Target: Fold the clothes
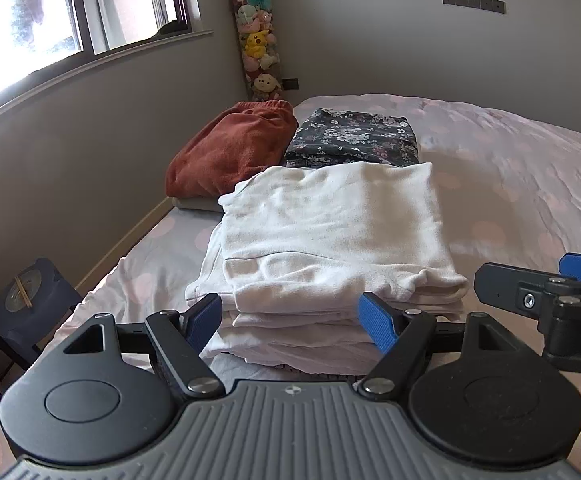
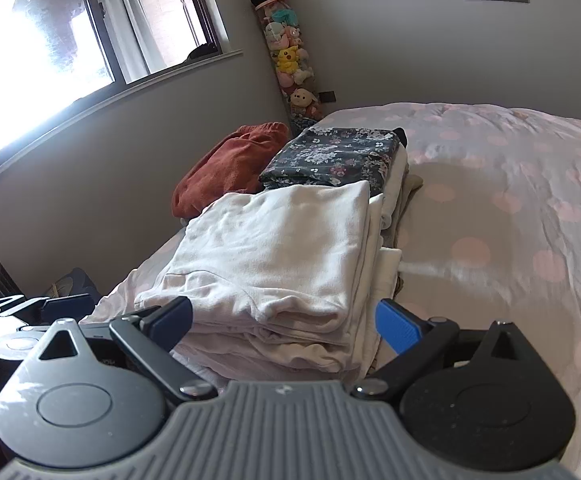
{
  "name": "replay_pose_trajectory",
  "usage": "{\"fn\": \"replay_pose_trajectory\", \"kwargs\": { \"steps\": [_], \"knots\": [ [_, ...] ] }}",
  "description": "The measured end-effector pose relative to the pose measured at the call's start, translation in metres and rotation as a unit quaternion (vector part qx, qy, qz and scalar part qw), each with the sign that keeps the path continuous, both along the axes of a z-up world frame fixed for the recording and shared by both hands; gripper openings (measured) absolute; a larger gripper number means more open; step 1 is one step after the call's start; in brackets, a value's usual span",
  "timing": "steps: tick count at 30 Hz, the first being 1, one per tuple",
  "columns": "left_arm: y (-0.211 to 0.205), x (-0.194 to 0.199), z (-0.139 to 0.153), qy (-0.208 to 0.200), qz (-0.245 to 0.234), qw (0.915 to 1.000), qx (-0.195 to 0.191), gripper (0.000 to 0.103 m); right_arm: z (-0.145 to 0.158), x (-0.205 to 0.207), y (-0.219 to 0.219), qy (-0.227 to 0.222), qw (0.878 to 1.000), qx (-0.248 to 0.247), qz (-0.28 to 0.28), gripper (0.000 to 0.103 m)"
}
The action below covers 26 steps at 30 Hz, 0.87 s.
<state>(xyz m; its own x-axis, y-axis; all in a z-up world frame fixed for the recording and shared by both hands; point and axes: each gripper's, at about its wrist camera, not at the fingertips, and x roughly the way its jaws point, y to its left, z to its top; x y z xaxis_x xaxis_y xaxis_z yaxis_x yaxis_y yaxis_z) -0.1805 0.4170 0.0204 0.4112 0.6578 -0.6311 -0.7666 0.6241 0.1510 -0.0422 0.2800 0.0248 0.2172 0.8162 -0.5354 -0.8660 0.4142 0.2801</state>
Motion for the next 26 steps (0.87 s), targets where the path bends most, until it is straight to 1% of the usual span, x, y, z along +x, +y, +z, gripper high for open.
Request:
{"fn": "replay_pose_trajectory", "kwargs": {
  "steps": [9, 14, 21, 26],
  "knots": [
    [-0.008, 0.001, 0.005, -0.002, -0.004, 1.0, 0.004, 0.074, 0.005, 0.001, -0.012, 0.001, 1.0, 0.01, -0.006, 0.099],
    [-0.012, 0.001, 0.006, -0.003, -0.005, 1.0, -0.001, 0.074, 0.007, 0.001, -0.017, 0.001, 1.0, 0.012, -0.007, 0.099],
    [-0.019, 0.002, 0.007, 0.001, -0.016, 0.9999, 0.004, 0.074, 0.01, -0.004, -0.02, 0.0, 1.0, 0.018, 0.001, 0.1],
    [-0.02, 0.0, 0.008, -0.005, -0.013, 0.9999, 0.002, 0.074, 0.012, -0.006, -0.023, -0.002, 1.0, 0.02, 0.003, 0.1]
  ]
}}
